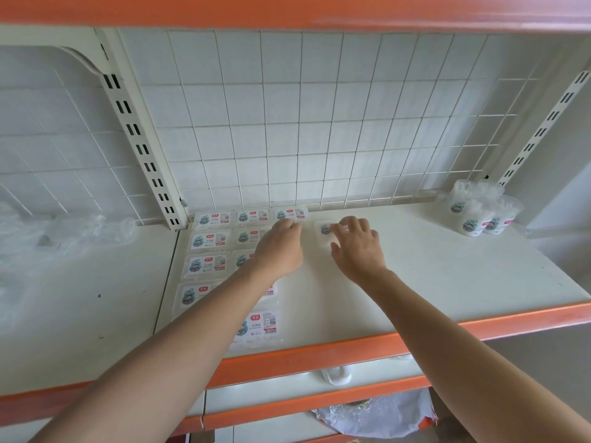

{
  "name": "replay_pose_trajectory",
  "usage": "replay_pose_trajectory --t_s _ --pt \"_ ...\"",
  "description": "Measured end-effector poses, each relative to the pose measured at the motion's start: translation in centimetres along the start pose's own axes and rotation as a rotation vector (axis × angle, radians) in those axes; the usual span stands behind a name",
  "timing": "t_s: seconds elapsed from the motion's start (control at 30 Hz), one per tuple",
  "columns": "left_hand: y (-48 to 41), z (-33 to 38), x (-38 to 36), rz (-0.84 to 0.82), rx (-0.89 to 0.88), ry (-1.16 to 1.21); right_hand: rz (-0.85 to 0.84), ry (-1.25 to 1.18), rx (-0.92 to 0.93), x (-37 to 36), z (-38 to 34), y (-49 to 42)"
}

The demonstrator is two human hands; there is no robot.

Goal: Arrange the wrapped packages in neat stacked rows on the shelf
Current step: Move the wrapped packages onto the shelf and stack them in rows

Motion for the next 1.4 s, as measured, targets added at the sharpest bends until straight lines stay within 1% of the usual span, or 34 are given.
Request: replay_pose_trajectory --t_s 0.1,0.23,0.37,0.93,1.1,1.2,1.33,1.4 --pt "-0.6 -0.3 -0.1 0.007 -0.011 -0.112 -0.022 0.041 0.031 -0.4 -0.6 0.0" --pt "-1.6 -1.4 -0.6 -0.047 0.019 -0.206 -0.111 0.080 0.008 -0.8 0.0 -1.2" --pt "-2.2 -1.9 -0.8 -0.101 0.038 -0.213 -0.175 0.100 0.005 -1.1 -0.4 -2.3" --pt "-2.0 -1.8 -0.6 -0.120 0.029 -0.208 -0.205 0.127 0.035 -1.6 -1.5 -3.3" --pt "-2.1 -2.0 -0.5 -0.139 0.042 -0.201 -0.212 0.094 0.031 -1.5 -1.5 -3.1" --pt "-1.6 -1.9 0.0 -0.128 0.064 -0.208 -0.194 0.054 0.042 -1.2 -1.6 -3.0" --pt "-0.3 -2.5 1.9 -0.053 0.109 -0.267 -0.183 0.012 0.142 -0.3 -3.4 -3.5" --pt "0.8 -3.7 3.1 -0.009 0.164 -0.289 -0.177 -0.031 0.203 0.2 -5.2 -4.0"
Point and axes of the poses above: each hand's wrist, its own y-axis away from the middle knuckle, its own x-axis out of the back of the hand, z = x × y, the point moved 4 cm from there along -y, towards the middle knuckle, and after that the axes turned 7 degrees about x, right-handed, at the moved point
